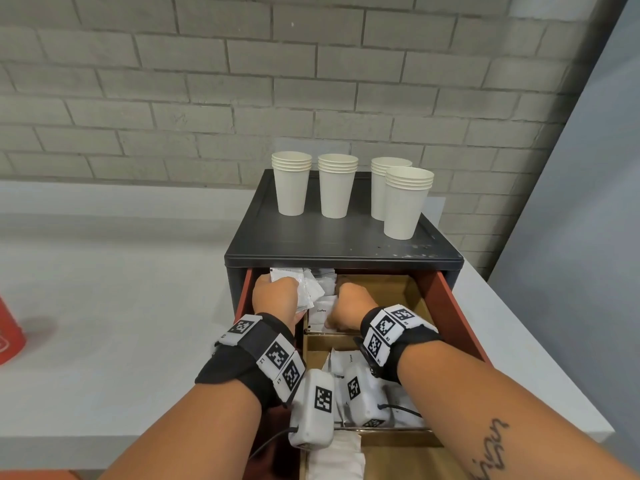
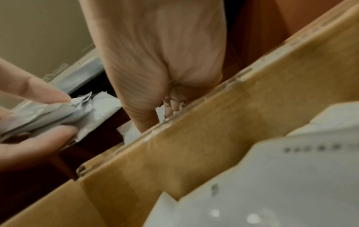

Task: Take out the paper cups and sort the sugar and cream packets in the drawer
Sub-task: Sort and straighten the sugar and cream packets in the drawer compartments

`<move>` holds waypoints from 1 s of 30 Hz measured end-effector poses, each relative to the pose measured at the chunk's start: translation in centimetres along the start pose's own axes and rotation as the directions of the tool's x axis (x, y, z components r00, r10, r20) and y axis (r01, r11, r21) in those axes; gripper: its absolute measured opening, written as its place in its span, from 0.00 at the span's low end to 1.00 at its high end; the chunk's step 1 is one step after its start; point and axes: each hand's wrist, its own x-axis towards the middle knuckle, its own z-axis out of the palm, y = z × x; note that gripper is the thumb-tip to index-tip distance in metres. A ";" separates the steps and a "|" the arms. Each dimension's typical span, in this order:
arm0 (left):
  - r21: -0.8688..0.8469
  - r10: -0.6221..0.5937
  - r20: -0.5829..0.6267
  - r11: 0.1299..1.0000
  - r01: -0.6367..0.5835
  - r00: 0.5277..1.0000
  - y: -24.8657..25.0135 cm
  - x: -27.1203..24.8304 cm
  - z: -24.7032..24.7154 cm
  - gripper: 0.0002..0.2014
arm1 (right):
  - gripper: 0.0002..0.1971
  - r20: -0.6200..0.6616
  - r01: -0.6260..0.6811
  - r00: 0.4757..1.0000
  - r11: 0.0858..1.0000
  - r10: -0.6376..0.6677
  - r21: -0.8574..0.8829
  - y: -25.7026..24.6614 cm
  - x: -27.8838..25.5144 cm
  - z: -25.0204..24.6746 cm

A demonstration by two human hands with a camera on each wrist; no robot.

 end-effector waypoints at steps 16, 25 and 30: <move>-0.064 -0.011 0.000 0.998 0.011 1.000 -0.5 0.5 0.3 0.15 | 0.35 0.091 0.015 0.996 0.999 -0.010 -0.052 0.1 0.4 0.3; -0.084 -0.013 0.001 0.996 0.013 1.000 -0.1 -0.3 0.3 0.19 | 0.29 -0.007 0.076 0.997 0.976 -0.079 -0.202 -0.7 1.2 0.8; -0.119 -0.031 0.002 0.992 0.031 1.000 -0.1 0.0 0.3 0.18 | 0.32 0.001 0.128 0.992 0.976 -0.129 -0.174 -0.6 1.1 0.9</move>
